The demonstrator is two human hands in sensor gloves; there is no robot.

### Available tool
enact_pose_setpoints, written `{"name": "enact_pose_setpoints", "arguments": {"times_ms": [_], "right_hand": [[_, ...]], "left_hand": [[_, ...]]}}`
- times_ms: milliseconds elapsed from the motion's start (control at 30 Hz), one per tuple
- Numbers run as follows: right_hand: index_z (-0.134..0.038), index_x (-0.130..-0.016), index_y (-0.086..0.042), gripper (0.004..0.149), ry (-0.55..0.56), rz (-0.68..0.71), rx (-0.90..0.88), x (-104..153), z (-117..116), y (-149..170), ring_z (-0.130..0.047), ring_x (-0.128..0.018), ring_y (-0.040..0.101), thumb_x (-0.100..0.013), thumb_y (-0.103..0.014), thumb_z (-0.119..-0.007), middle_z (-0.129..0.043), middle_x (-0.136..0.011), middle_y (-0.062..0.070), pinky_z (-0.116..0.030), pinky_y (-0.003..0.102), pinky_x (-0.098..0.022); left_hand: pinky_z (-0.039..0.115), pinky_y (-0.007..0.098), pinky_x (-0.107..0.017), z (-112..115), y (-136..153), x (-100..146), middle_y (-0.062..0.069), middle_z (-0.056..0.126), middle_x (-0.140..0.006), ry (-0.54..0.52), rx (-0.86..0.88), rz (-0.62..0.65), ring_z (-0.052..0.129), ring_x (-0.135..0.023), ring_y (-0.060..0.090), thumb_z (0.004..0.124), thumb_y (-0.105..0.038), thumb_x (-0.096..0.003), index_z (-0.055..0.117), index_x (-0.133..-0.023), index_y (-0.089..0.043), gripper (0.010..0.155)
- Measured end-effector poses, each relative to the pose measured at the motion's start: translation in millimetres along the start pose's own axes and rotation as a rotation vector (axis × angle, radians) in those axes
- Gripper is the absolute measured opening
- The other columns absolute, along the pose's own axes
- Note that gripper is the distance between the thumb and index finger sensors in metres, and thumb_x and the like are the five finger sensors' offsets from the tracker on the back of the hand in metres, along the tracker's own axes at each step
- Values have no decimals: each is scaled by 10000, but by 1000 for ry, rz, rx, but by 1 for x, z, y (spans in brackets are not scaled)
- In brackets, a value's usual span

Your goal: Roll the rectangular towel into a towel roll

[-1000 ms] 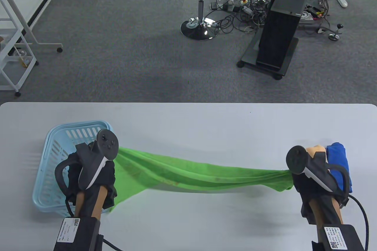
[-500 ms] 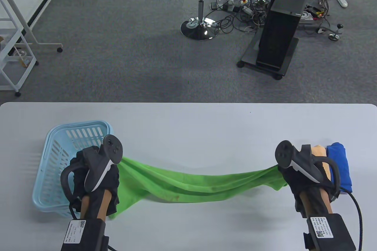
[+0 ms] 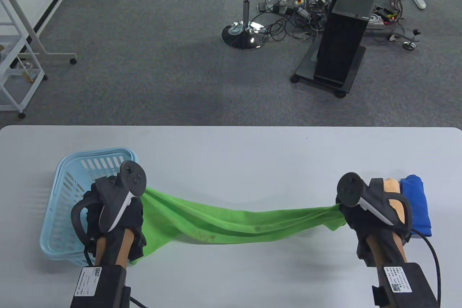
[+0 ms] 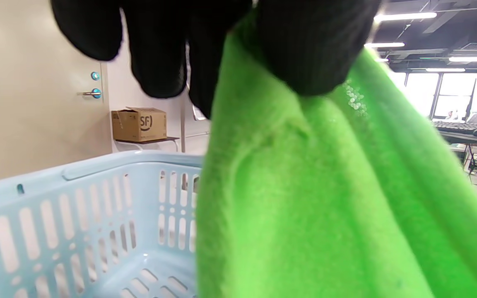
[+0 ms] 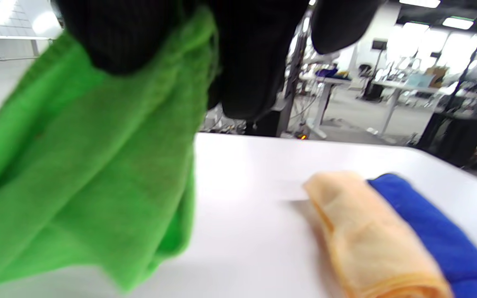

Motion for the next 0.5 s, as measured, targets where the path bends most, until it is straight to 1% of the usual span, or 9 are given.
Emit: {"name": "enact_pose_setpoints", "arguments": {"times_ms": [100, 133, 200, 267, 333, 367, 400, 433, 500], "right_hand": [[-940, -696, -252, 429, -8, -33, 18, 2, 4, 11, -834, -783, 270, -299, -341, -802, -766, -862, 26, -520, 620, -697], [-941, -693, -248, 429, 7, -52, 18, 3, 8, 16, -835, -778, 267, -306, -345, -785, -769, -858, 23, -516, 622, -699], [-956, -681, -224, 431, 78, -78, 3, 5, 15, 26, -870, -720, 275, -310, -338, -767, -807, -822, 36, -535, 627, -686], [-948, -697, -220, 441, 68, -115, 40, 7, 14, 37, -868, -717, 276, -318, -338, -757, -802, -827, 42, -536, 627, -686], [-951, -694, -220, 438, 89, -164, 100, 9, 14, 51, -875, -710, 275, -317, -331, -758, -807, -823, 42, -533, 629, -686], [-949, -694, -227, 433, 107, -203, 125, 10, 14, 59, -878, -713, 269, -318, -323, -757, -808, -824, 34, -509, 641, -692], [-952, -688, -230, 431, 154, -232, 143, 13, 16, 66, -884, -713, 267, -314, -318, -756, -813, -821, 31, -505, 644, -693], [-957, -683, -230, 430, 181, -241, 140, 15, 17, 71, -888, -711, 267, -311, -315, -758, -819, -817, 32, -504, 647, -690], [-957, -686, -231, 432, 173, -271, 92, 18, 18, 78, -894, -707, 266, -312, -314, -757, -822, -816, 33, -495, 652, -692]], "left_hand": [[653, 611, -654, -2, 0, 1, 77, 969, -846, -3, -5, 1, 849, -901, 377, 844, -391, -388, 991, -762, -317, 408], [660, 609, -652, -4, 1, 1, 73, 975, -840, -8, -12, -10, 858, -896, 371, 848, -392, -387, 994, -757, -313, 406], [683, 598, -642, -7, 7, 0, 64, 1003, -805, -33, -32, -50, 895, -868, 355, 858, -382, -382, 1007, -745, -288, 402], [689, 594, -640, -9, 17, -2, 61, 1007, -798, -46, -72, -88, 901, -863, 347, 858, -380, -383, 1008, -741, -289, 399], [694, 590, -639, -9, 30, -4, 63, 1012, -789, -50, -85, -125, 909, -856, 341, 858, -375, -383, 1010, -737, -285, 396], [702, 583, -634, -9, 38, -5, 53, 1019, -777, -51, -84, -144, 918, -848, 334, 857, -368, -383, 1015, -734, -277, 395], [719, 572, -626, -9, 45, -6, 53, 1033, -749, -59, -91, -166, 940, -826, 319, 853, -365, -380, 1020, -732, -273, 400], [725, 570, -621, -9, 53, -7, 51, 1036, -739, -73, -82, -170, 946, -818, 316, 852, -361, -378, 1022, -730, -267, 402], [724, 574, -620, -7, 64, -10, 48, 1039, -734, -75, -61, -186, 945, -819, 312, 849, -360, -372, 1023, -726, -270, 405]]}}
Point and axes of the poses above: the tracker on the back of each hand, its own y axis roughly to the little-finger side, its own x axis roughly from the fingertips to the wrist, z = x × y, the point moved 5 cm from there along -x, roughly from the wrist to the fingertips
